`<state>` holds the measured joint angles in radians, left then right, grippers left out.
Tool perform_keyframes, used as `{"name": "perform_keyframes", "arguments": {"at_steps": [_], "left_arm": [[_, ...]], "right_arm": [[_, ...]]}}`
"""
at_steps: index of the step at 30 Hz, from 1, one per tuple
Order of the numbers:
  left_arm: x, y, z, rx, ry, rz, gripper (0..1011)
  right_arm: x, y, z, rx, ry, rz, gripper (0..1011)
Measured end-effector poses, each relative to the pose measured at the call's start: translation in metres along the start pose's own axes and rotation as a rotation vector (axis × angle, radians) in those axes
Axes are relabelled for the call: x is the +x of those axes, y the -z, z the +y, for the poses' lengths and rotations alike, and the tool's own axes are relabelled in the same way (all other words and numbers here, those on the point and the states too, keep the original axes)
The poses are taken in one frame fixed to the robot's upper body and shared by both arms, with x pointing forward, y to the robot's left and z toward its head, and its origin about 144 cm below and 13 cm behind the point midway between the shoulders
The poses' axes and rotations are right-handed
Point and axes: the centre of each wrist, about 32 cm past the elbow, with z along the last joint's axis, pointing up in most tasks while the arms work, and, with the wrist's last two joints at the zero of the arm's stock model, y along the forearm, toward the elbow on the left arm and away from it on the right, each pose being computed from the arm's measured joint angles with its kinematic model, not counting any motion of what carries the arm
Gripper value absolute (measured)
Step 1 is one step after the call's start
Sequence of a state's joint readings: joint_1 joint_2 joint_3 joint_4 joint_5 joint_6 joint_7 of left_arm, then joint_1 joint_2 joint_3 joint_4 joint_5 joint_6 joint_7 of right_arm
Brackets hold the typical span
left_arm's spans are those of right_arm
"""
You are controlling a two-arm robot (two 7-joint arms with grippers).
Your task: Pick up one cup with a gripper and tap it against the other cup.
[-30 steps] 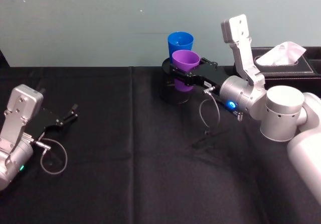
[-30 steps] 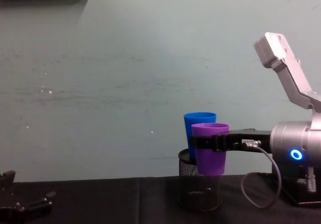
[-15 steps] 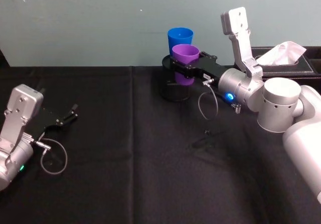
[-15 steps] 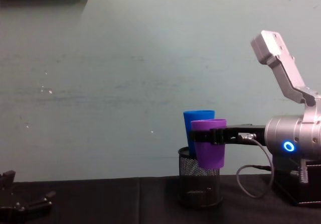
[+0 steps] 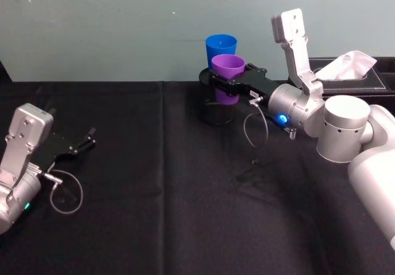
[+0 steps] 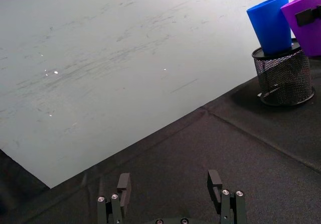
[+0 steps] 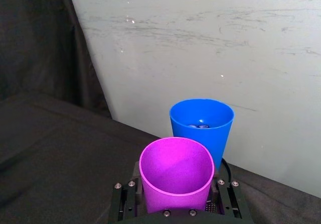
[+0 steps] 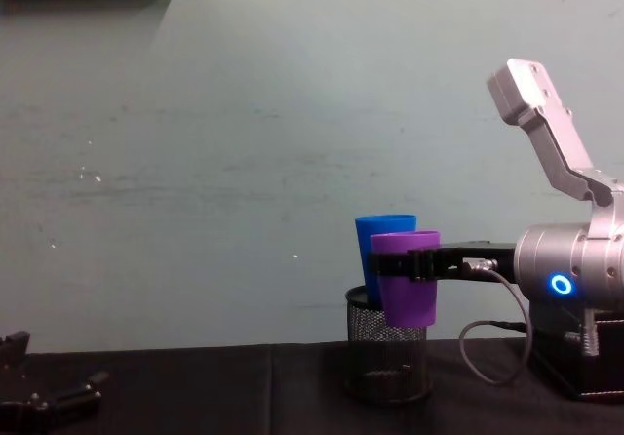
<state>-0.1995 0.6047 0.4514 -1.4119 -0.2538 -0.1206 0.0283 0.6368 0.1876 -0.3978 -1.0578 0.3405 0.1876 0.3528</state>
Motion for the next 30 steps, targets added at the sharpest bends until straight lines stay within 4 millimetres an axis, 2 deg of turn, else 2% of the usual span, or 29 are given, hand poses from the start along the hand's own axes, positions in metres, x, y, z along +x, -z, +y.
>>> {"name": "perform_keyframes", "arguments": {"at_steps": [30], "left_arm": [[0.0000,0.0000,0.0000,0.000,0.000,0.000,1000]], "right_arm": [[-0.0003,0.0004,-0.0003,-0.001,-0.001,-0.001,723]]}}
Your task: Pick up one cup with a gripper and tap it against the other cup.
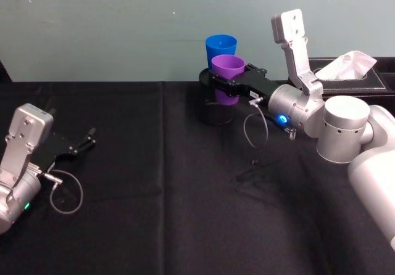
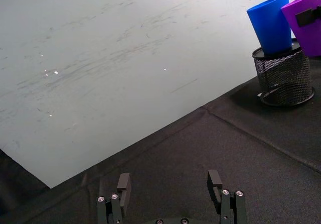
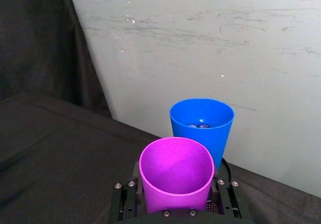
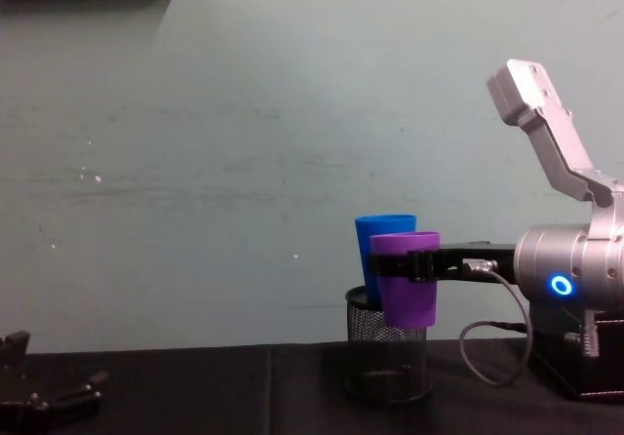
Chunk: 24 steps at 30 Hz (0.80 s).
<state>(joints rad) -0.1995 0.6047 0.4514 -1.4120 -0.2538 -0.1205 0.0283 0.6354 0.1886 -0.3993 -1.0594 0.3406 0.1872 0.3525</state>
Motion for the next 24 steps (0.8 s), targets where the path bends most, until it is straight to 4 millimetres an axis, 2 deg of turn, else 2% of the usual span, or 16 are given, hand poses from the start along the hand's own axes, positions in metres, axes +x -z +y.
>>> {"name": "perform_keyframes", "arguments": {"at_steps": [24], "left_arm": [[0.0000,0.0000,0.0000,0.000,0.000,0.000,1000]], "right_arm": [[0.0000,0.0000,0.0000,0.000,0.000,0.000,723]]}}
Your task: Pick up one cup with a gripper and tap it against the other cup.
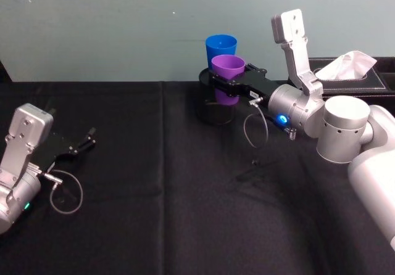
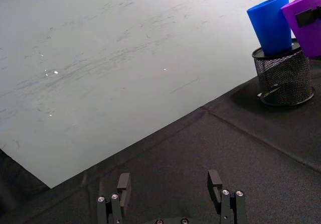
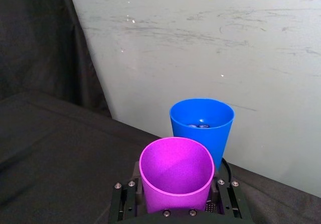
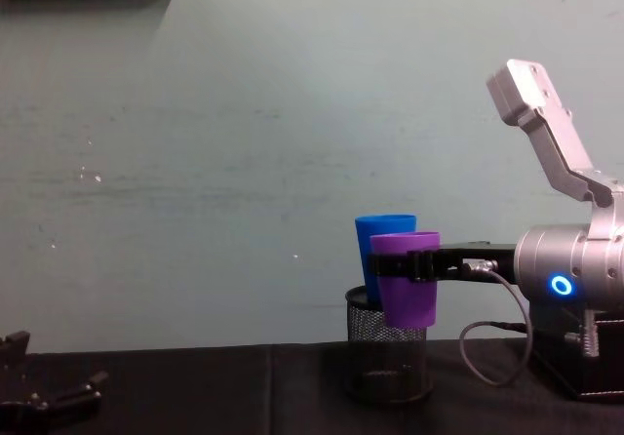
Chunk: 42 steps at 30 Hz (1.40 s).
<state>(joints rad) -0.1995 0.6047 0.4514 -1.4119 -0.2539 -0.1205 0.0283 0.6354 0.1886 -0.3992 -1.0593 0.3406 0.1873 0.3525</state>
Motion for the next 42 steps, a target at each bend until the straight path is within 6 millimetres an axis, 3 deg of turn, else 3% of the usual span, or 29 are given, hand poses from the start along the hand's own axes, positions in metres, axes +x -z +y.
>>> {"name": "perform_keyframes", "arguments": {"at_steps": [42], "left_arm": [[0.0000,0.0000,0.0000,0.000,0.000,0.000,1000]], "right_arm": [[0.0000,0.0000,0.0000,0.000,0.000,0.000,723]]}}
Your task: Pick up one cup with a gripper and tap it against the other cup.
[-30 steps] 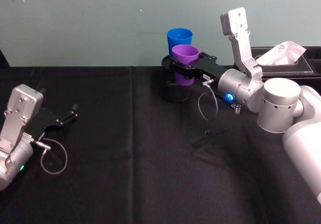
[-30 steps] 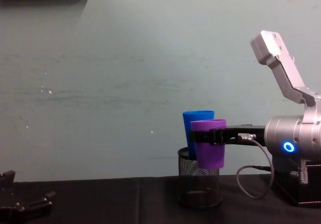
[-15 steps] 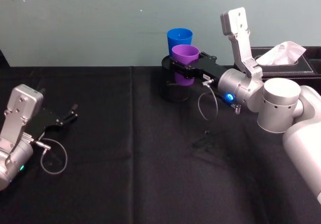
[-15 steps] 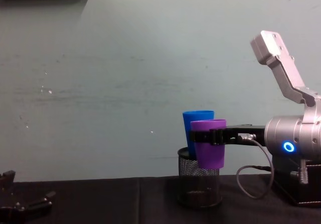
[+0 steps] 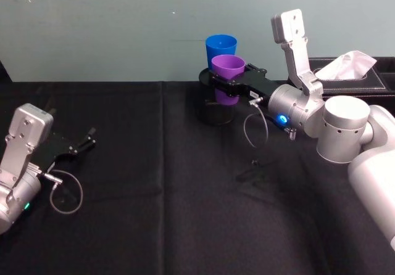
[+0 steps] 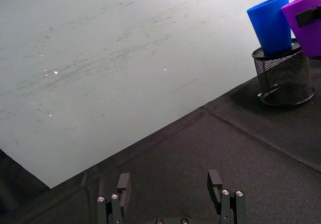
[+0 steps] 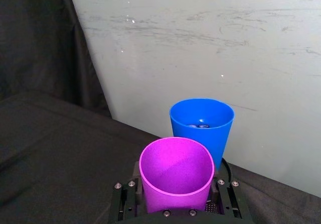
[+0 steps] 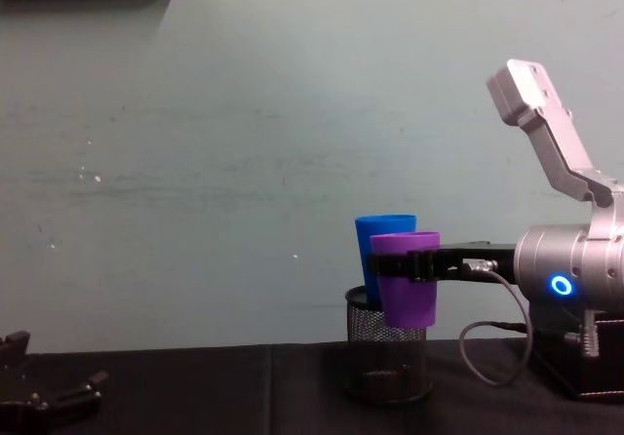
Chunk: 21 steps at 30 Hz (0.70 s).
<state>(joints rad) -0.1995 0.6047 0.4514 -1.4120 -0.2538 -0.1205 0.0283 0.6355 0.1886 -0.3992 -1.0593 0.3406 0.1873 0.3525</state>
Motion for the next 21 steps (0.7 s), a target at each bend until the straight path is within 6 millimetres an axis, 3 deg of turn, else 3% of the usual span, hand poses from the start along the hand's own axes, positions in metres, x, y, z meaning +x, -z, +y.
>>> {"name": "perform_keyframes", "arguments": {"at_steps": [21], "left_arm": [[0.0000,0.0000,0.0000,0.000,0.000,0.000,1000]], "right_arm": [[0.0000,0.0000,0.0000,0.000,0.000,0.000,723]]}}
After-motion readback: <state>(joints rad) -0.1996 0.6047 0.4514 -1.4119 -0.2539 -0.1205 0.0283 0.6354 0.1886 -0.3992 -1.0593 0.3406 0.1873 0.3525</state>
